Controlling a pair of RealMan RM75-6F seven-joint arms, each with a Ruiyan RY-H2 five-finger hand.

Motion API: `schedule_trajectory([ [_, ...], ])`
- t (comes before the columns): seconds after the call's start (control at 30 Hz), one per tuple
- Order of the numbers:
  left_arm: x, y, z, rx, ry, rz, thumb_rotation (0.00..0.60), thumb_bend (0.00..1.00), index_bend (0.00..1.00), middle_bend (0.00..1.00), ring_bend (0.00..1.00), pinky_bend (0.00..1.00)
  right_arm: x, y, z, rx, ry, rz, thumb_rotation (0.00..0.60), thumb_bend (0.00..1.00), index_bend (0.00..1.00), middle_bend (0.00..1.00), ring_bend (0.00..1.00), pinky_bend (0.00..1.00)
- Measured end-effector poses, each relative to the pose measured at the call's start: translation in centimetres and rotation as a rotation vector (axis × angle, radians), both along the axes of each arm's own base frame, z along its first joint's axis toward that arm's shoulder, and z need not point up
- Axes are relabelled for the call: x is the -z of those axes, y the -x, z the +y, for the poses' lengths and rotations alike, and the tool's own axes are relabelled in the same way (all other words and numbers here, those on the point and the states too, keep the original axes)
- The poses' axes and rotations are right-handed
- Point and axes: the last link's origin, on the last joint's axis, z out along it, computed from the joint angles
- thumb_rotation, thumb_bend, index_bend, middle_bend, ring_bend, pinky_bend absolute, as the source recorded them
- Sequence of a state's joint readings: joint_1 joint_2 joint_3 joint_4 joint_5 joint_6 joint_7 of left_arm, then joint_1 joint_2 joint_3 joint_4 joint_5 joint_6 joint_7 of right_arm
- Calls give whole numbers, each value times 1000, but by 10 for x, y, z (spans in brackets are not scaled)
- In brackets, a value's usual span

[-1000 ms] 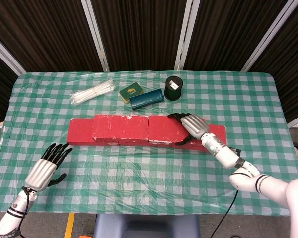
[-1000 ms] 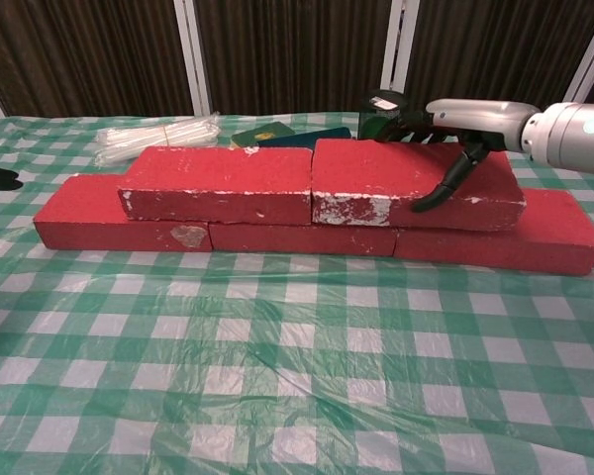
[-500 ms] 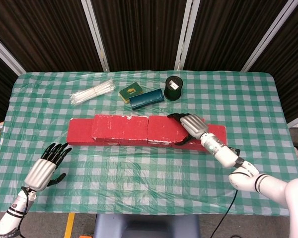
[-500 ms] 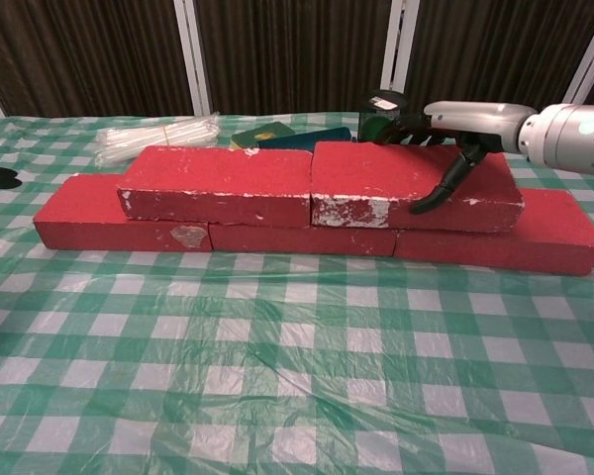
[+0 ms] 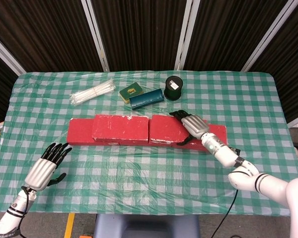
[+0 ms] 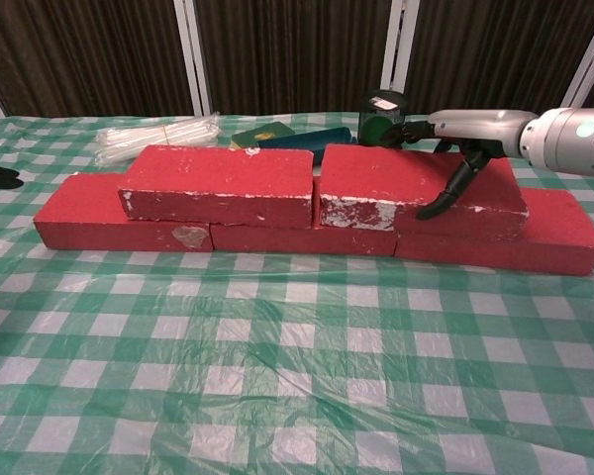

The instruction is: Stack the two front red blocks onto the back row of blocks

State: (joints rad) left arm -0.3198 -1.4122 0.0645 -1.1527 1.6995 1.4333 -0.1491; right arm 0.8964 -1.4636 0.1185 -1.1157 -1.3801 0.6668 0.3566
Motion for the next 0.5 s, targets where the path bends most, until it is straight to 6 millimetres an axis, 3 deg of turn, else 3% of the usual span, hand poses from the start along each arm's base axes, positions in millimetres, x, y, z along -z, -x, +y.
schedule_trajectory([
  [0.5, 0, 0, 0, 2, 2, -3, 600, 290, 0, 0, 0, 8, -8, -9, 6, 0, -10, -7, 600, 67, 0, 31, 0, 154],
])
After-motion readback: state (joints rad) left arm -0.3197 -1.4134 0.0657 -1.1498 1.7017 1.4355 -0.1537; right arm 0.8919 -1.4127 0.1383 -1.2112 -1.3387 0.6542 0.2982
